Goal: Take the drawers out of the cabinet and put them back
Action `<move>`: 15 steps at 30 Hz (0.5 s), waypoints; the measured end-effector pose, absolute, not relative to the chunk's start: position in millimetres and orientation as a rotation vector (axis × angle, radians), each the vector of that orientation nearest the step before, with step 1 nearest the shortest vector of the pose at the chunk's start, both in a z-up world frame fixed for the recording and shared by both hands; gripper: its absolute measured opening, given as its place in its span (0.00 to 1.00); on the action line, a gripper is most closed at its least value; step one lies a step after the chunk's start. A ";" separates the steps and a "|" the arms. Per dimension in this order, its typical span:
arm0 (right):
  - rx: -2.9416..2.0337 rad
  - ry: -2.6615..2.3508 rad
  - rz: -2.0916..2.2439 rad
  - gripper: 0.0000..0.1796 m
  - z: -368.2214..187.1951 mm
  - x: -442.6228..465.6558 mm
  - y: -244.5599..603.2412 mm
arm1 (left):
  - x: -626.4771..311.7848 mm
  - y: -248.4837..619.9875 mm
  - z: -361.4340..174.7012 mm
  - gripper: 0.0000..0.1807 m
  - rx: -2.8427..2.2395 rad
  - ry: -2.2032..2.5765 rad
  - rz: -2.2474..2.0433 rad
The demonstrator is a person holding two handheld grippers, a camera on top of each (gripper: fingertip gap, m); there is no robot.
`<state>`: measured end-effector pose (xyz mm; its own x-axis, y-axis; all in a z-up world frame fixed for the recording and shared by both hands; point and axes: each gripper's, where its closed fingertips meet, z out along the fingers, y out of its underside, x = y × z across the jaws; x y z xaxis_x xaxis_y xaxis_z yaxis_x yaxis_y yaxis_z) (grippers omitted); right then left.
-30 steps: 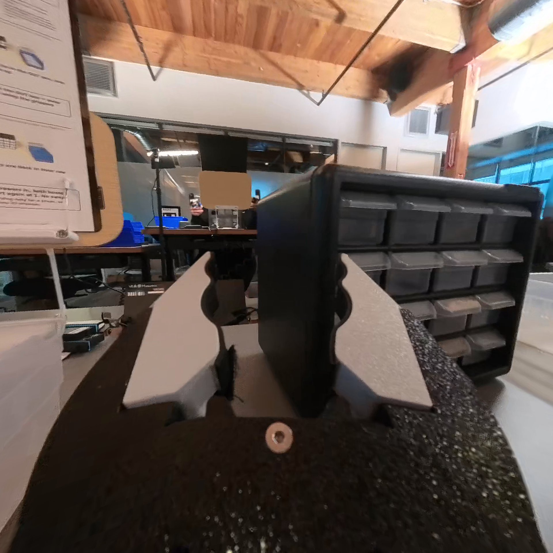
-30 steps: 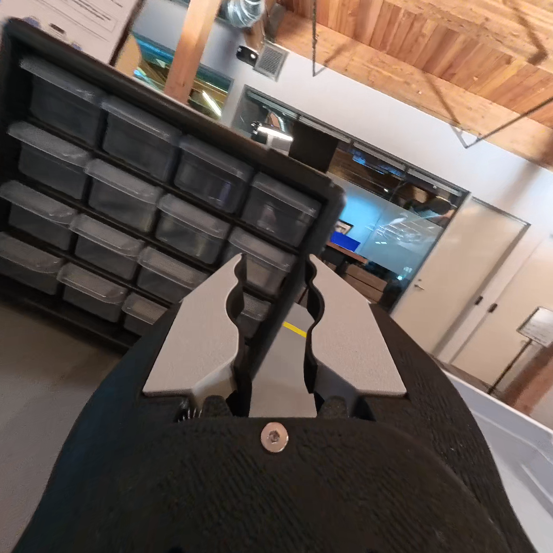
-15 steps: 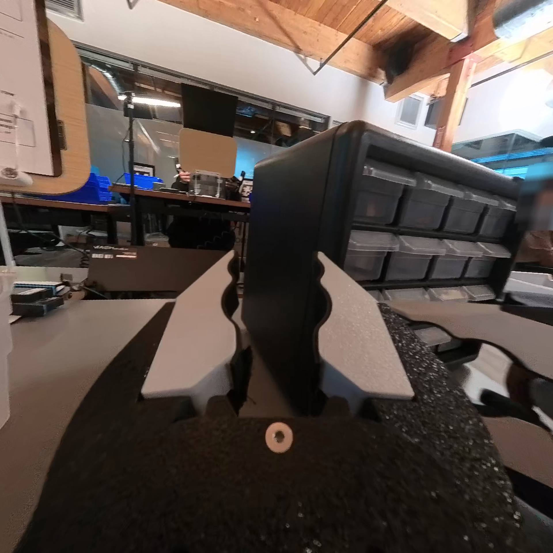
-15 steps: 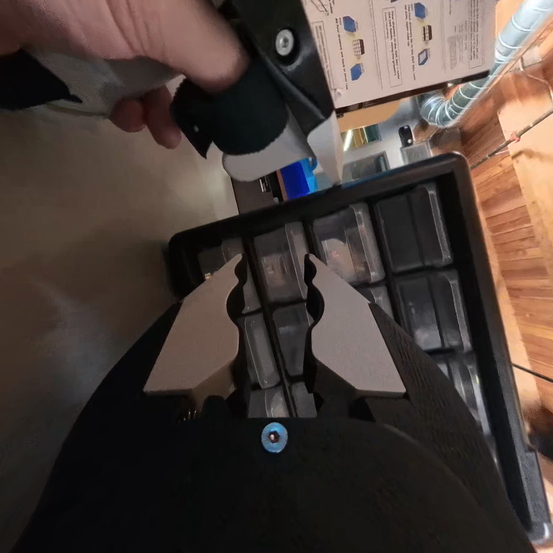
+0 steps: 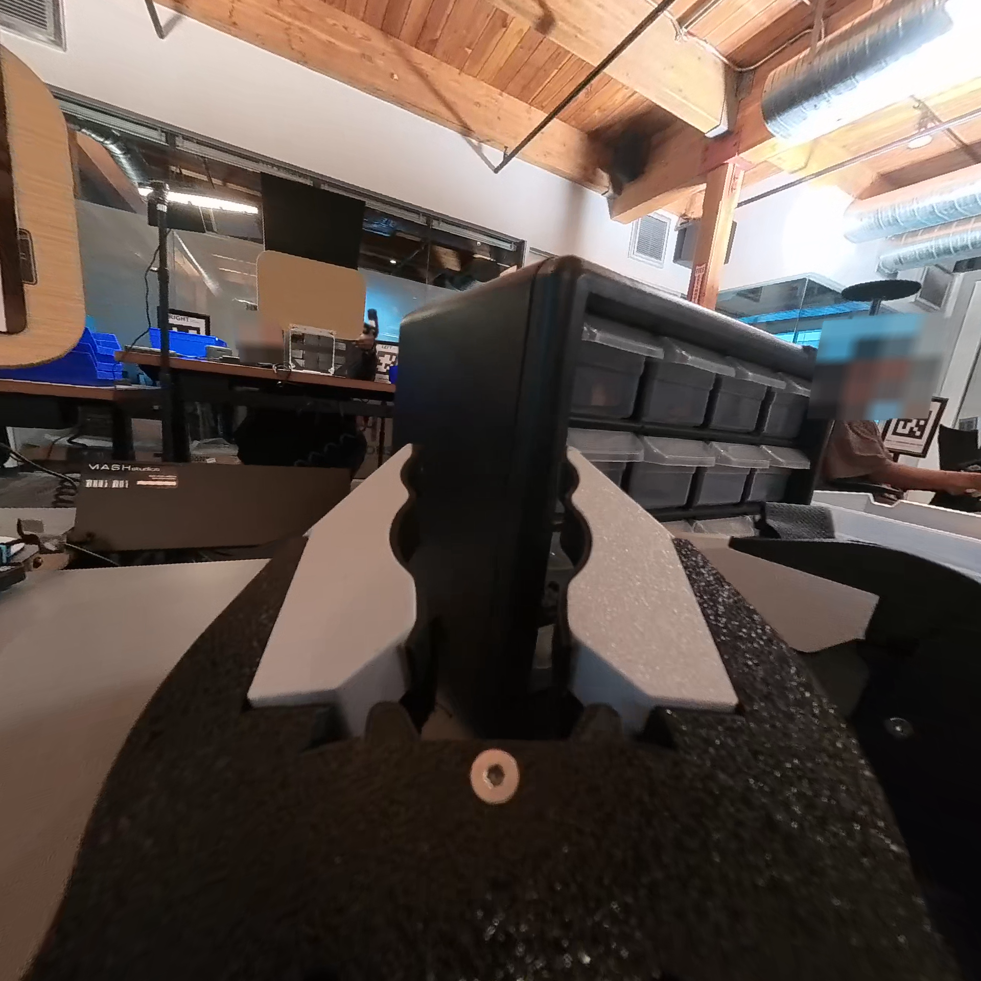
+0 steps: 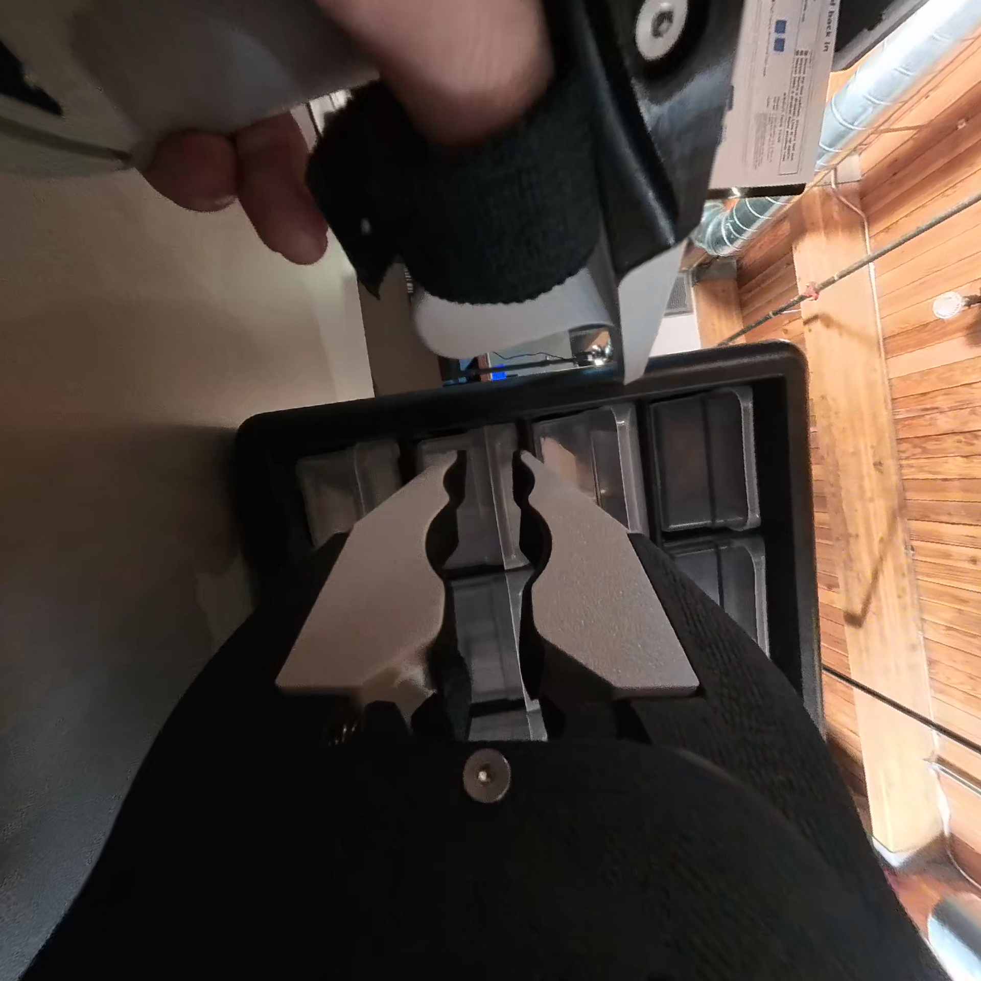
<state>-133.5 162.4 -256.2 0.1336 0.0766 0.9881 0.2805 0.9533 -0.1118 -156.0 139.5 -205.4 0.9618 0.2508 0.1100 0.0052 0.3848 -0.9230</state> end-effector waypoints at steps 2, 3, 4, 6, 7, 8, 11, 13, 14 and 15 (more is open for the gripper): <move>-0.301 -1.422 -0.154 0.05 -253.6 -132.2 162.8 | -159.2 138.6 -205.7 0.27 -1.169 -0.264 0.163; -0.302 -1.418 -0.156 0.04 -252.9 -131.4 162.9 | -161.0 138.0 -206.0 0.26 -1.170 -0.271 0.170; -0.303 -1.419 -0.159 0.04 -252.9 -130.6 162.8 | -162.4 137.6 -205.9 0.26 -1.170 -0.276 0.175; -0.298 -1.420 -0.172 0.03 -253.2 -128.6 161.2 | -164.6 136.6 -205.4 0.25 -1.167 -0.279 0.178; -0.296 -1.420 -0.176 0.03 -253.3 -126.8 159.6 | -166.6 136.5 -205.6 0.25 -1.169 -0.280 0.185; -0.293 -1.422 -0.177 0.03 -253.3 -124.6 157.2 | -169.4 136.5 -206.5 0.25 -1.173 -0.283 0.193; -0.283 -1.423 -0.172 0.03 -253.7 -116.5 147.6 | -179.1 134.4 -207.9 0.24 -1.174 -0.311 0.199; -0.285 -1.430 -0.171 0.03 -255.3 -110.6 140.9 | -184.0 132.0 -207.7 0.24 -1.167 -0.328 0.200; -0.286 -1.430 -0.172 0.03 -255.5 -107.3 137.2 | -185.9 131.2 -207.7 0.23 -1.166 -0.334 0.203; -0.288 -1.432 -0.171 0.03 -255.7 -103.7 133.4 | -187.3 130.6 -207.9 0.23 -1.166 -0.339 0.204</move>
<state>-103.7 133.4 -255.7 0.1349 0.0558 0.9893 0.2875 0.9533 -0.0929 -187.3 130.6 -207.9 0.9311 0.3300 0.1552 0.0179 0.3839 -0.9232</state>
